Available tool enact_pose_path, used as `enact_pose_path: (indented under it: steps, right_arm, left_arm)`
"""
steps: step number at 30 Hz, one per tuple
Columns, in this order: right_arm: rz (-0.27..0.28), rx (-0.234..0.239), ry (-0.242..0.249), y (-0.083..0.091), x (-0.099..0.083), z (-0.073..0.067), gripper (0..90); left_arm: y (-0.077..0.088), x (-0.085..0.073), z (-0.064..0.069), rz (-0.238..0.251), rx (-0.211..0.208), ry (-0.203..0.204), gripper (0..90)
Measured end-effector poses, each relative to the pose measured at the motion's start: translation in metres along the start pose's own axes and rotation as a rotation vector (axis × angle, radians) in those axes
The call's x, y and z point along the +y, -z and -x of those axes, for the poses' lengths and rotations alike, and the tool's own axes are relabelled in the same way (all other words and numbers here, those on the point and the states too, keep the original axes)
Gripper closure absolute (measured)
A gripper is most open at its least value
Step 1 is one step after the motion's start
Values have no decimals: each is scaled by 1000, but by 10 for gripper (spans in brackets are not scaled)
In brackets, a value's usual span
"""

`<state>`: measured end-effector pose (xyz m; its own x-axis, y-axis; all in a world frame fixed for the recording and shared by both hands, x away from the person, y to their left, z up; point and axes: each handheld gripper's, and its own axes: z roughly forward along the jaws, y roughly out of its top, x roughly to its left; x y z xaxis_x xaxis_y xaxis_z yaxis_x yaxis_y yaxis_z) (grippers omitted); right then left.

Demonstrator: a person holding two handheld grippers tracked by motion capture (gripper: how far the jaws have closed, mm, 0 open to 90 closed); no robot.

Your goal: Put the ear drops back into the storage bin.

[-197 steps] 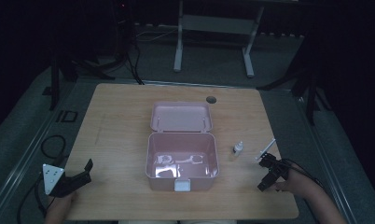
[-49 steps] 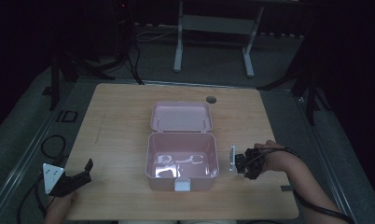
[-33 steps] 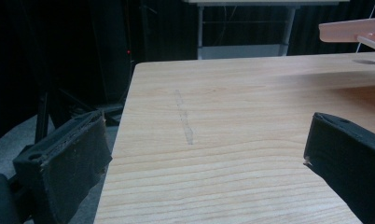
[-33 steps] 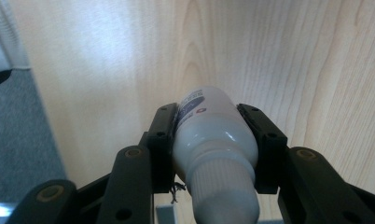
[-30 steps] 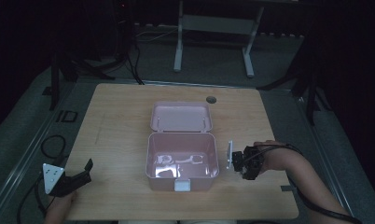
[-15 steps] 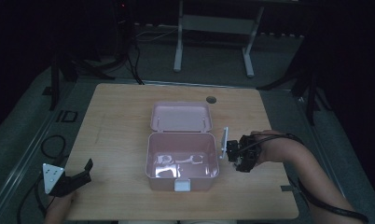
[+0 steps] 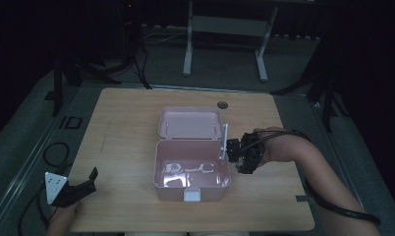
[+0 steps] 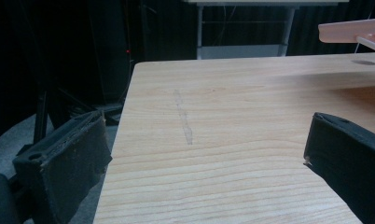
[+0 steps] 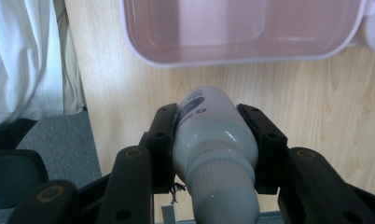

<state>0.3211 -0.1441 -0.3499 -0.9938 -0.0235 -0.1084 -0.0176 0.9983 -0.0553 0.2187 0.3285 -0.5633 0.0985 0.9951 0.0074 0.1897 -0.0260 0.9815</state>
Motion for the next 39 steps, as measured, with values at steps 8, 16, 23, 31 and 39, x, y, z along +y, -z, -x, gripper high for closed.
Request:
enact_pose_path:
  steps: [8, 16, 23, 31, 39]
  right_arm:
    - [19, 8, 25, 0, 21, 4, 597]
    - [22, 30, 52, -11, 43, 3, 597]
    - [30, 51, 57, -28, 56, 7, 597]
    - [29, 76, 46, -51, 61, 14, 597]
    - [40, 85, 47, -72, 63, 17, 596]
  left_arm:
    - [0, 0, 0, 0, -1, 0, 4]
    - [0, 0, 0, 0, -5, 0, 4]
    - [0, 0, 0, 0, -6, 0, 4]
    - [0, 0, 0, 0, -7, -2, 4]
    - [0, 0, 0, 1, -7, -1, 4]
